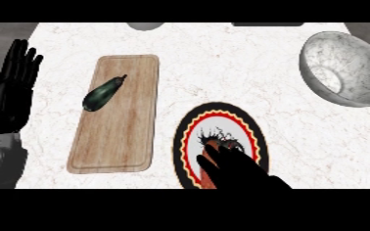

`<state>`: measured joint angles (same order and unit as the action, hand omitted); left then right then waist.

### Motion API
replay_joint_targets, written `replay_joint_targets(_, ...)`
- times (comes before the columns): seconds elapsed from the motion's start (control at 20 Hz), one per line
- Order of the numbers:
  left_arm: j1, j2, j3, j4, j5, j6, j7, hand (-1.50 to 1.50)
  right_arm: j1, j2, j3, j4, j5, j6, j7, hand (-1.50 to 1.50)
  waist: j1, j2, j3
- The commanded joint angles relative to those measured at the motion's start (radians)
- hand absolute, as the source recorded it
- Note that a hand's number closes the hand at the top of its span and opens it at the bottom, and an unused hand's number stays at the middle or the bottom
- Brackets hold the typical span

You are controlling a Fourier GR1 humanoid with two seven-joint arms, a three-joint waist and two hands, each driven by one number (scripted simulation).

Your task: Pick the sweet potato from the plate and place it in the bowl

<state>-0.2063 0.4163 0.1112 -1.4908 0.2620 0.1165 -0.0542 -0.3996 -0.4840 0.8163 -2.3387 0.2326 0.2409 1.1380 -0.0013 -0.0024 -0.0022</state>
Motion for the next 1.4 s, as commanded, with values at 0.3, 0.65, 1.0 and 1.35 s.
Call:
replay_joint_targets(0.3,-0.075,-0.013,-0.003,0.009,-0.031,0.013,0.055,0.00,0.009,0.083,-0.003,0.152,0.017,0.080,0.087,-1.50,0.002,0.002,0.002)
replay_joint_targets(0.65,0.015,-0.045,0.016,0.007,-0.042,-0.021,-0.010,0.00,0.159,0.017,-0.035,0.233,0.135,0.070,-0.143,-1.50,0.001,0.002,0.002)
replay_joint_targets(1.0,-0.002,-0.045,0.052,-0.006,-0.053,-0.048,0.016,0.00,0.162,0.145,-0.085,0.336,0.193,0.132,-0.245,-1.50,0.003,0.002,0.002)
replay_joint_targets(1.35,-0.032,-0.047,0.080,-0.016,-0.054,-0.072,0.061,0.00,0.236,0.197,-0.071,0.401,0.334,0.124,-0.358,-1.50,0.002,0.002,0.002)
